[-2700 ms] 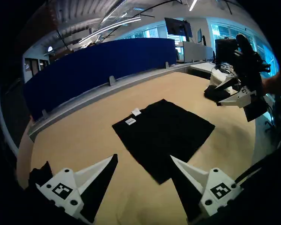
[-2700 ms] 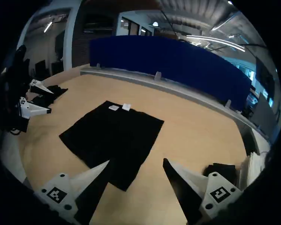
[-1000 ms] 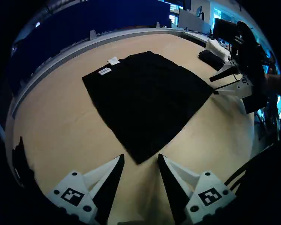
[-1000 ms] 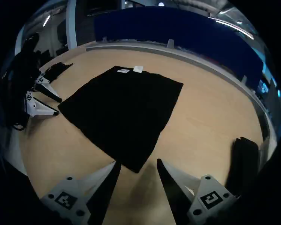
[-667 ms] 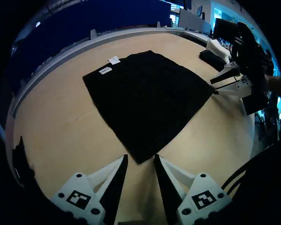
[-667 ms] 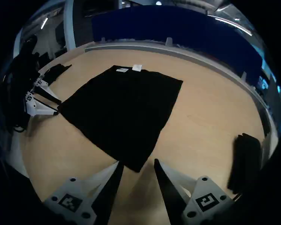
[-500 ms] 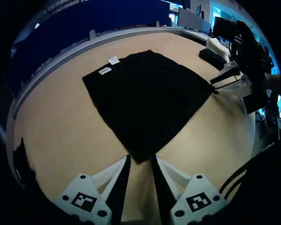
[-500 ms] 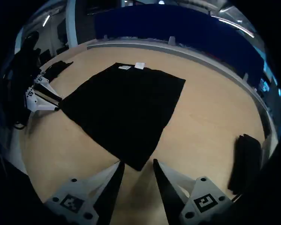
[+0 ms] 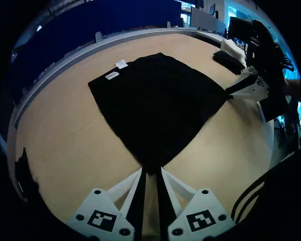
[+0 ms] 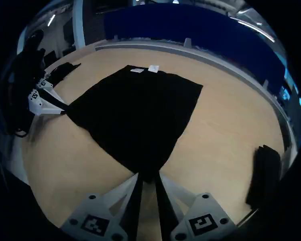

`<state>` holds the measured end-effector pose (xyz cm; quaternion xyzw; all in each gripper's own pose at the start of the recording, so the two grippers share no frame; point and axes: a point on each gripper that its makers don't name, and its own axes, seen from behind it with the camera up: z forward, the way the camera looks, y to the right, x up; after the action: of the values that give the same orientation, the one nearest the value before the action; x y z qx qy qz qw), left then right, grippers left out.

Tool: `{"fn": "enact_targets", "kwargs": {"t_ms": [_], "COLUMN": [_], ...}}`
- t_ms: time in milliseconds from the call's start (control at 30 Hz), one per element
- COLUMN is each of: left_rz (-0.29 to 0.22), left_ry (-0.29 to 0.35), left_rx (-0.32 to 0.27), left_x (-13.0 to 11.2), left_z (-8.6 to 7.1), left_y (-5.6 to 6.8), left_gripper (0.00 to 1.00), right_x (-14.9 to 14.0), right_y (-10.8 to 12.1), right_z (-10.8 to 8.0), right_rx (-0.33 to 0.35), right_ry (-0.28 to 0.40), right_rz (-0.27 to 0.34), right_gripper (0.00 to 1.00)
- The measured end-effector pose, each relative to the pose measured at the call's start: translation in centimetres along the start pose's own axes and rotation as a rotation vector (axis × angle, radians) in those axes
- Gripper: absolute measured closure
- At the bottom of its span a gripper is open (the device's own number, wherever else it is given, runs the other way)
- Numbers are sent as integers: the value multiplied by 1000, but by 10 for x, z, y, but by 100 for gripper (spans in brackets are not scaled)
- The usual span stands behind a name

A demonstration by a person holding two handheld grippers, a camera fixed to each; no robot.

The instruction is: Fold towel

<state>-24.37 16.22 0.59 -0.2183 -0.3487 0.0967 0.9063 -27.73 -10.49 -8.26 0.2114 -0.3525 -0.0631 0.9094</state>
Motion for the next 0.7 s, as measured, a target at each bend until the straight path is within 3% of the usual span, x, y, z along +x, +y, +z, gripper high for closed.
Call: {"fn": "enact_targets", "kwargs": {"t_ms": [567,700], "left_rz": [-15,-15], "left_ry": [-1,9], "left_rx": [-17,0], "left_x": [1,3], "left_z": [-4,-2], "left_y": [8,5], "left_gripper": [91,95], "right_x": [2,4], "right_y": [3,4], "right_z": [-2,-2], "right_rx": [-17,-17], "right_ry": [2,2], "right_rz": [4,5], "right_gripper": [85,85]}}
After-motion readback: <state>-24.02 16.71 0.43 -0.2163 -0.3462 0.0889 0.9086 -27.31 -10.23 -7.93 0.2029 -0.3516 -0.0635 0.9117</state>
